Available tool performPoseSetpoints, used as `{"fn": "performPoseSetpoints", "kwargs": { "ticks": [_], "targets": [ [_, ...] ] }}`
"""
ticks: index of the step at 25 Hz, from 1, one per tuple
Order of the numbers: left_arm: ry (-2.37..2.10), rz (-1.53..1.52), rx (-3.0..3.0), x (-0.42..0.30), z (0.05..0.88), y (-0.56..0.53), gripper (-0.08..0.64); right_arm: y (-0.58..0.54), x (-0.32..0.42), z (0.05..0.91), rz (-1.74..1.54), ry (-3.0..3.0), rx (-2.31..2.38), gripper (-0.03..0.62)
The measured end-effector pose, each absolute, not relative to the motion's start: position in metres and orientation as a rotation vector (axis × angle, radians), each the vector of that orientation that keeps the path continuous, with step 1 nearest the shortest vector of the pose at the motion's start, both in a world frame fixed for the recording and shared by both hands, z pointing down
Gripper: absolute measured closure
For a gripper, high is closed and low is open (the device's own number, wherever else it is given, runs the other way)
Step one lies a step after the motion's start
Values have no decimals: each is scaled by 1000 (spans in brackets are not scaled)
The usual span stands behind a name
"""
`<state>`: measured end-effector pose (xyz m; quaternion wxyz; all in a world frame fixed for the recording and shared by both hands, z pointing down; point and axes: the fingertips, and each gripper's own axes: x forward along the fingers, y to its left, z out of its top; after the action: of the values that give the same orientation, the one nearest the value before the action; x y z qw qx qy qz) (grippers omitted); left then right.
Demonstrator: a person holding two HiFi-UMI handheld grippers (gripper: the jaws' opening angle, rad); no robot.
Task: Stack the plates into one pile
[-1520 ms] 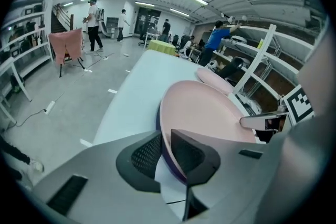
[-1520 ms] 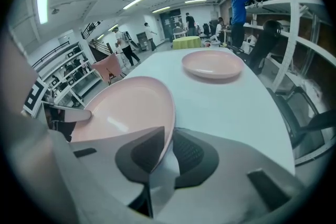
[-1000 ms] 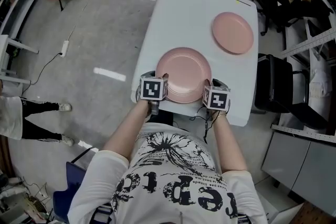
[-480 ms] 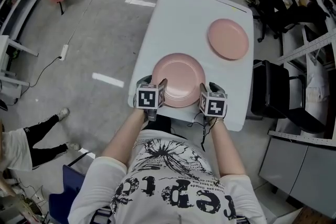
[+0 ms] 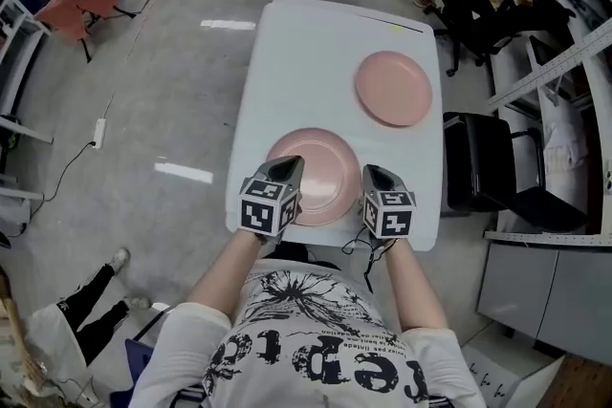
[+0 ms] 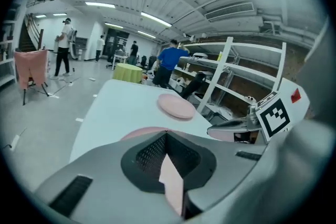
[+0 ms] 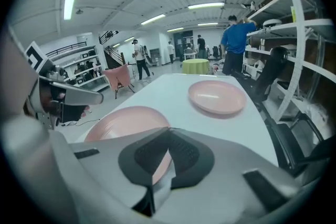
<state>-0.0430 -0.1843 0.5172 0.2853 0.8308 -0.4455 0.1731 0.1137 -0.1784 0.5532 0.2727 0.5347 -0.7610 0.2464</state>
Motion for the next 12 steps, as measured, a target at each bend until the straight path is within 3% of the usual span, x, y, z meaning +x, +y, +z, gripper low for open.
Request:
{"fn": "performPoseSetpoints", "kwargs": {
  "ticks": [12],
  "targets": [
    [-1010,583,2244,44,532,-231,560,-221,174,548,679,-2028,1469,586]
  ]
}}
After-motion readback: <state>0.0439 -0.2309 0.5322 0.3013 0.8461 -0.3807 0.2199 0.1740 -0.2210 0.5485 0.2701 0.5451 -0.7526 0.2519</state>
